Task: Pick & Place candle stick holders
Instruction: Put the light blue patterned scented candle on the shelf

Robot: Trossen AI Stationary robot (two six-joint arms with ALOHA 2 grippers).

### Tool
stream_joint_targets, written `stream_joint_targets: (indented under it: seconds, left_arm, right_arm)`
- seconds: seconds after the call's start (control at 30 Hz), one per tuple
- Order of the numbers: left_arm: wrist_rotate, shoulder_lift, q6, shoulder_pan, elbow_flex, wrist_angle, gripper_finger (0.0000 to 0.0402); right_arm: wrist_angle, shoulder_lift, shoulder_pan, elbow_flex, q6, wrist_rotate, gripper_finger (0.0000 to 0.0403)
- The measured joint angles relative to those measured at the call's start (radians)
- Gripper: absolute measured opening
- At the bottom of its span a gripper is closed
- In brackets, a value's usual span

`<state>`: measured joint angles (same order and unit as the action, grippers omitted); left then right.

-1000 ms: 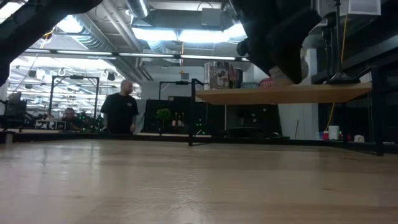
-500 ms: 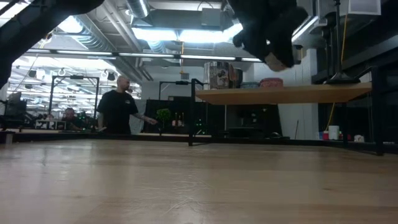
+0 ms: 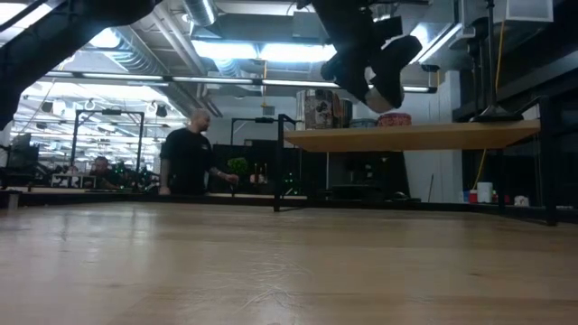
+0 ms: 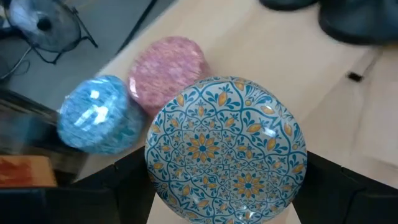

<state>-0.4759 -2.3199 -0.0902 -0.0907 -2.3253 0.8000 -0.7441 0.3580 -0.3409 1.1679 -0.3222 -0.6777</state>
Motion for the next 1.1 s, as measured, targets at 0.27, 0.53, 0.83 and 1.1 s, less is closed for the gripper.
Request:
stream_joint_targets:
  seconds: [0.27, 0.53, 0.83, 1.1]
  left_arm:
    - [-0.002, 0.000, -0.001, -0.008, -0.002, -0.003, 0.0292]
    - [-0.033, 0.000, -0.001, -0.010, -0.002, 0.041, 0.0292]
    - [-0.037, 0.000, 0.059, -0.010, -0.002, 0.042, 0.0292]
    - [-0.070, 0.000, 0.146, -0.010, -0.002, 0.043, 0.0298]
  right_arm:
    - [0.000, 0.000, 0.000, 0.000, 0.000, 0.000, 0.0005]
    - [0.000, 0.000, 0.000, 0.000, 0.000, 0.000, 0.0005]
    - [0.000, 0.000, 0.000, 0.000, 0.000, 0.000, 0.0005]
    - [0.000, 0.000, 0.000, 0.000, 0.000, 0.000, 0.0005]
